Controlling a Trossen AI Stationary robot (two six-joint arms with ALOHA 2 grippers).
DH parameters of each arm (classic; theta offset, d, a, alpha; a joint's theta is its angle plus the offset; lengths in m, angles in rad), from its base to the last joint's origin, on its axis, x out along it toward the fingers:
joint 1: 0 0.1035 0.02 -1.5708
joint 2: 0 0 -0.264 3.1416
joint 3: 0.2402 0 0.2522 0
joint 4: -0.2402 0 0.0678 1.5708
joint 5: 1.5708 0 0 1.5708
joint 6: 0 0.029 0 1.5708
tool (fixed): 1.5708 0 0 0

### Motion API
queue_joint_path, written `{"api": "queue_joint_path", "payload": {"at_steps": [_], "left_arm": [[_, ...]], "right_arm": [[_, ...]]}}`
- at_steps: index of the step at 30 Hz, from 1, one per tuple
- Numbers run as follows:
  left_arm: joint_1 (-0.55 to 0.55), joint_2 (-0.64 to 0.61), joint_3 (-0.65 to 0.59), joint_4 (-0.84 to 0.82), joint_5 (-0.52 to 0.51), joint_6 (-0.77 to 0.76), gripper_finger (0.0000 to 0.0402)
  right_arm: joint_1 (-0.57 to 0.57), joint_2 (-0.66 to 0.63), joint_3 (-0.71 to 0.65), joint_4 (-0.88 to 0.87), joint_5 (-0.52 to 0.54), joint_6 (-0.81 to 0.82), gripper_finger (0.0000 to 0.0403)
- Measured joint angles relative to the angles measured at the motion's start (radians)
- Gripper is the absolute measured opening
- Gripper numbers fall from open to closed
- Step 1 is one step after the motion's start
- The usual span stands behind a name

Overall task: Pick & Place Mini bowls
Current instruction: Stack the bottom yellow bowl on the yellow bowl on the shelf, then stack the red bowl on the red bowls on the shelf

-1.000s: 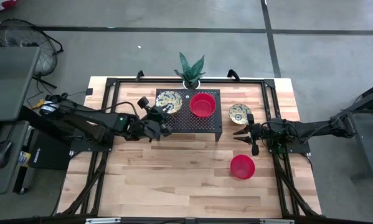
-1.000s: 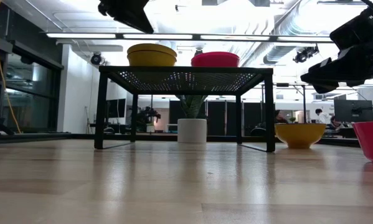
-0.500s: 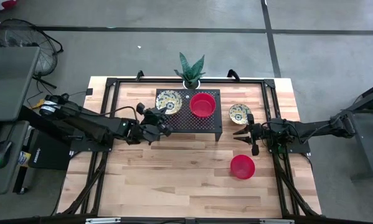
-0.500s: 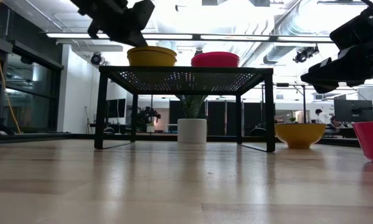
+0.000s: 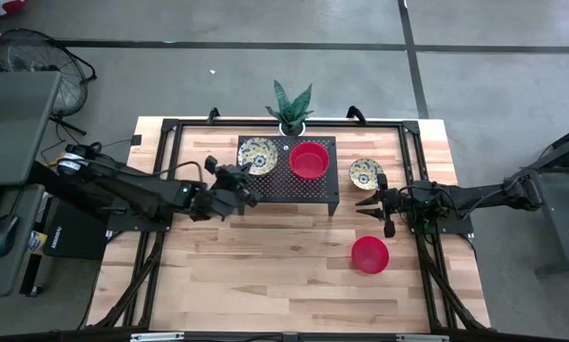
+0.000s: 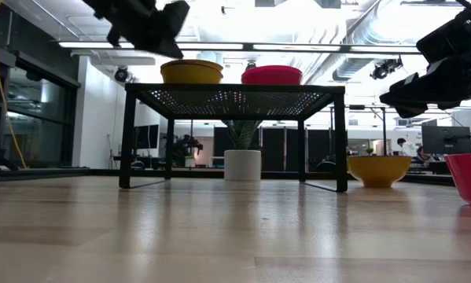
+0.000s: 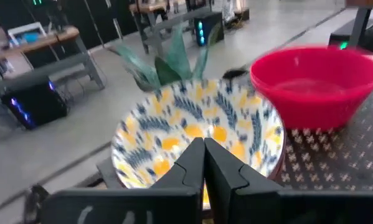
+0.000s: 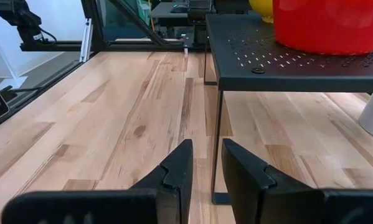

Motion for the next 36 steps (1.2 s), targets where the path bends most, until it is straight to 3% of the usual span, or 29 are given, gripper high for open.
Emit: {"api": "queue_joint_path", "payload": {"at_steps": [4, 6, 12, 22, 27, 31, 36], "left_arm": [[-0.036, -0.056, 0.0, -0.006, -0.033, 0.129, 0.0], [-0.049, -0.089, 0.0, -0.039, -0.004, 0.2, 0.0], [-0.051, -0.182, -0.04, -0.11, 0.232, 0.357, 0.0], [-0.035, -0.465, -0.376, 0.114, 0.619, 0.457, 0.0], [0.042, -0.575, -0.462, 0.168, 0.808, 0.469, 0.0], [0.101, -0.621, -0.483, 0.17, 0.889, 0.521, 0.0], [0.126, -0.691, -0.544, 0.177, 0.887, 0.531, 0.0]], "right_arm": [[0.0, 0.0, 0.0, 0.0, 0.0, 0.0, 0.0073], [0.0, 0.0, 0.0, 0.0, 0.0, 0.0, 0.0073], [0.0, 0.0, 0.0, 0.0, 0.0, 0.0, 0.0073], [0.0, 0.0, 0.0, 0.0, 0.0, 0.0, 0.0073], [0.0, 0.0, 0.0, 0.0, 0.0, 0.0, 0.0073], [0.0, 0.0, 0.0, 0.0, 0.0, 0.0, 0.0073], [0.0, 0.0, 0.0, 0.0, 0.0, 0.0, 0.0073]]}}
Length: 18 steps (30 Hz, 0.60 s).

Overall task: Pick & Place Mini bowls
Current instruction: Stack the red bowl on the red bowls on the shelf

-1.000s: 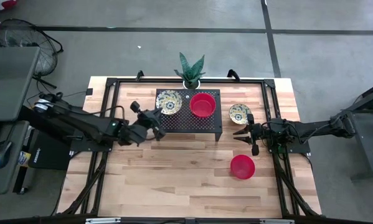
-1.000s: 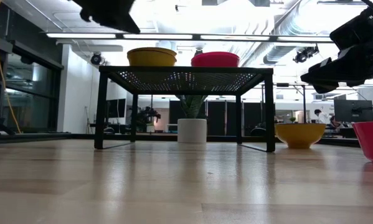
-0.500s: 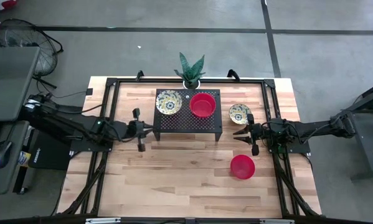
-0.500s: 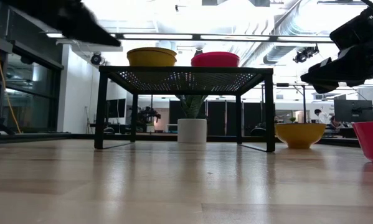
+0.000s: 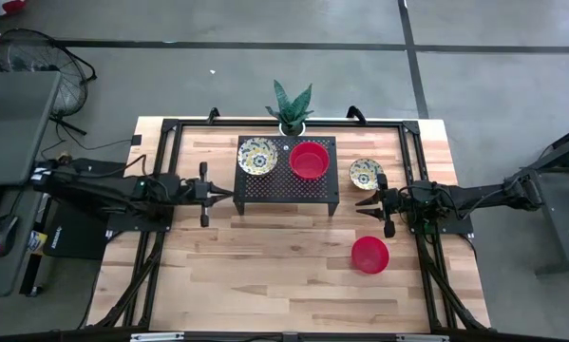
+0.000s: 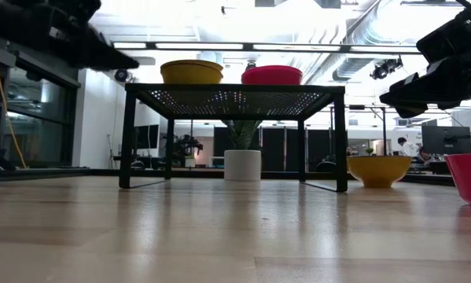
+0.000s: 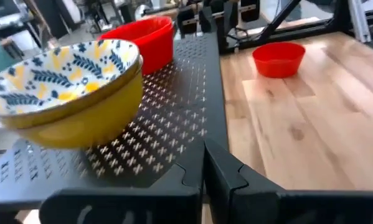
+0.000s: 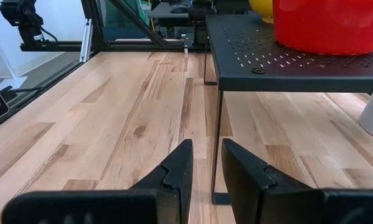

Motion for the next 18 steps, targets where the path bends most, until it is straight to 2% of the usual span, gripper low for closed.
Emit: {"api": "queue_joint_path", "payload": {"at_steps": [9, 18], "left_arm": [[0.0, -0.186, -0.156, 0.092, 0.106, 0.001, 0.0], [0.0, -0.286, -0.239, 0.145, 0.152, 0.001, 0.0]], "right_arm": [[0.0, 0.0, 0.0, 0.0, 0.0, 0.0, 0.0073], [0.0, 0.0, 0.0, 0.0, 0.0, 0.0, 0.0073]]}}
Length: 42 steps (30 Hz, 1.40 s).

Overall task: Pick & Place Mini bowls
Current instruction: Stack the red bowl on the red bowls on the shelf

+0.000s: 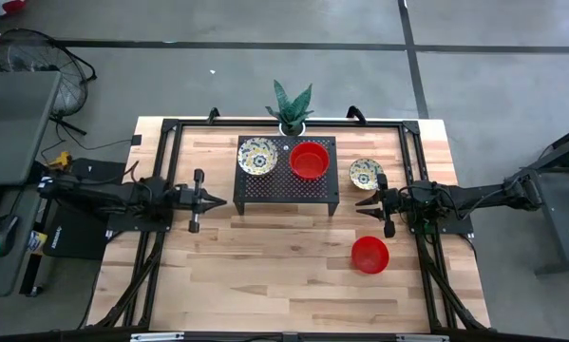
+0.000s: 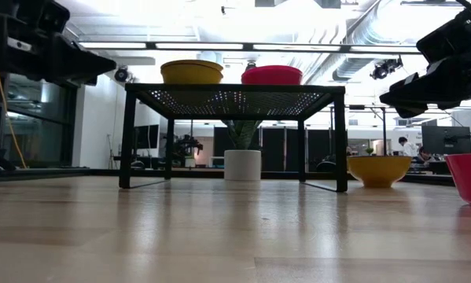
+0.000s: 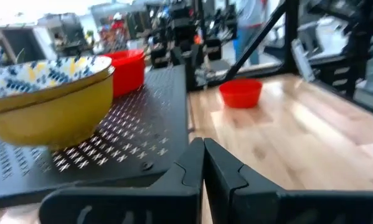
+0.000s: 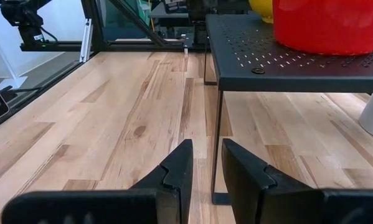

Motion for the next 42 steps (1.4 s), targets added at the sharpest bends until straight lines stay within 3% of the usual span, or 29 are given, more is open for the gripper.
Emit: {"api": "queue_joint_path", "payload": {"at_steps": [4, 12, 22, 30, 42], "left_arm": [[0.0, -0.019, -0.039, 0.081, 0.034, 0.0, 0.0], [0.0, -0.059, -0.041, 0.061, 0.07, 0.072, 0.0], [0.0, -0.281, -0.043, -0.204, 0.057, 0.145, 0.0], [0.002, -0.274, -0.044, -0.21, 0.068, 0.231, 0.0], [0.125, -0.274, -0.044, -0.21, 0.174, 0.348, 0.0]], "right_arm": [[0.0, 0.0, 0.0, 0.0, 0.0, 0.0, 0.0073], [0.0, 0.0, 0.0, 0.0, 0.0, 0.0, 0.0073], [0.0, 0.0, 0.0, 0.0, 0.0, 0.0, 0.0073], [0.0, -0.001, 0.0, 0.0, 0.0, 0.0, 0.0073], [0.0, 0.0, 0.0, 0.0, 0.0, 0.0, 0.0073]]}}
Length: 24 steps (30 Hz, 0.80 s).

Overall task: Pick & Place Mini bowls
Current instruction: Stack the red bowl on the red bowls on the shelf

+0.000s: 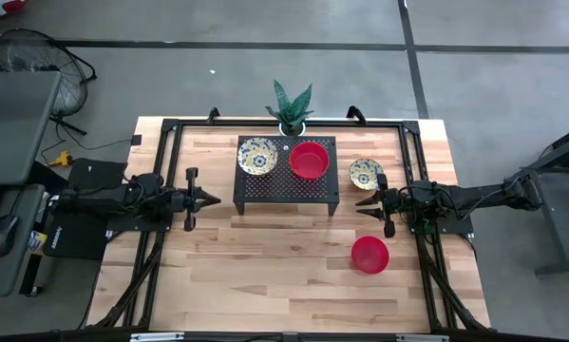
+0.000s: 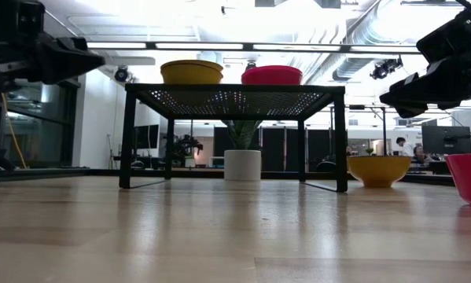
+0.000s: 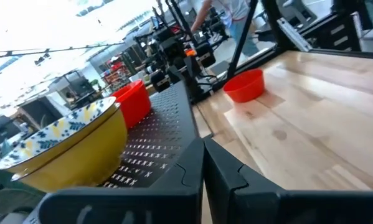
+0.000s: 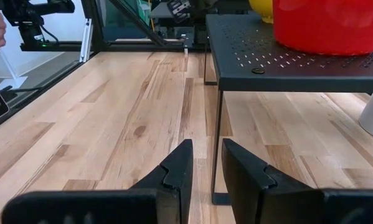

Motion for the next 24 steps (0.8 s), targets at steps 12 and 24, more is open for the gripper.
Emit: {"api": "queue_joint_path", "payload": {"at_steps": [12, 24], "left_arm": [[0.0, 0.0, 0.0, -0.006, -0.034, -0.032, 0.0], [0.0, 0.0, 0.0, -0.01, -0.05, -0.031, 0.0]], "right_arm": [[0.0, 0.0, 0.0, 0.0, 0.0, 0.0, 0.0073], [0.0, 0.0, 0.0, 0.0, 0.0, 0.0, 0.0073]]}}
